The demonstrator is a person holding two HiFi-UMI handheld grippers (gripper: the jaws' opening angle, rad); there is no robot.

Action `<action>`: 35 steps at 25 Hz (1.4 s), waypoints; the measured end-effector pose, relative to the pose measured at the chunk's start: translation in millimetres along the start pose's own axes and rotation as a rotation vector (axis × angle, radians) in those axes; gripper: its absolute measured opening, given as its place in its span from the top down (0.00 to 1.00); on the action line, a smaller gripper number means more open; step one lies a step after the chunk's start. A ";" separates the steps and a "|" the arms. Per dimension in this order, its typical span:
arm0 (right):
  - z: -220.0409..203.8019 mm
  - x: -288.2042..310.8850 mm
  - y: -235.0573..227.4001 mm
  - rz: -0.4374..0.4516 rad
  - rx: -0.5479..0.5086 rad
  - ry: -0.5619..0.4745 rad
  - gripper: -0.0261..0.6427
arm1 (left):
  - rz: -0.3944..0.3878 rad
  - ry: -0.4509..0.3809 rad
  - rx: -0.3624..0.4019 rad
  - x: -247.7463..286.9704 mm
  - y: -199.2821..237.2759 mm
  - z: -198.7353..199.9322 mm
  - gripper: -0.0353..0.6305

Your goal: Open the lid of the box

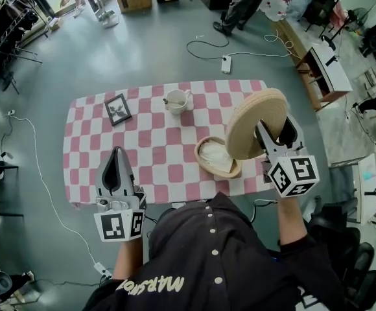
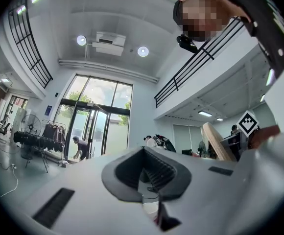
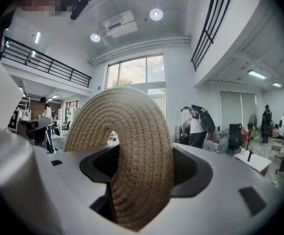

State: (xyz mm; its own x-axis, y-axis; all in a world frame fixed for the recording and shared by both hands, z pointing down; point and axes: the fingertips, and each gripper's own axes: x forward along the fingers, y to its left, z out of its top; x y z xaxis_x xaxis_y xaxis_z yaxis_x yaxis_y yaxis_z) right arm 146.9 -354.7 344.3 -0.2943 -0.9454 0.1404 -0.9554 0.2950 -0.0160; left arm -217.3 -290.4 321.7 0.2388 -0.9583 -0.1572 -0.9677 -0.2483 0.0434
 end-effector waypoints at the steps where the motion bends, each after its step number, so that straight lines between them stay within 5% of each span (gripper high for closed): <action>1: 7.2 -3.2 -1.3 -0.003 0.001 -0.021 0.50 | 0.004 -0.002 0.002 0.2 1.1 0.8 0.94; 12: 61.1 -35.5 -16.4 -0.056 -0.011 -0.217 0.50 | 0.027 -0.034 0.032 2.6 8.6 14.4 0.94; 35: 52.6 -37.1 -9.3 -0.067 -0.047 -0.303 0.50 | 0.069 -0.040 0.053 -0.7 29.2 23.4 0.94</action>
State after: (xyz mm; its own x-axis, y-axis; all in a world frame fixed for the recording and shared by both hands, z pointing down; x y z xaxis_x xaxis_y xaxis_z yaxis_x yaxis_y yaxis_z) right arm 165.3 -329.7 287.2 -0.2324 -0.9591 -0.1615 -0.9726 0.2305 0.0306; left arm -247.6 -293.7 300.0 0.1689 -0.9661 -0.1954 -0.9849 -0.1729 0.0033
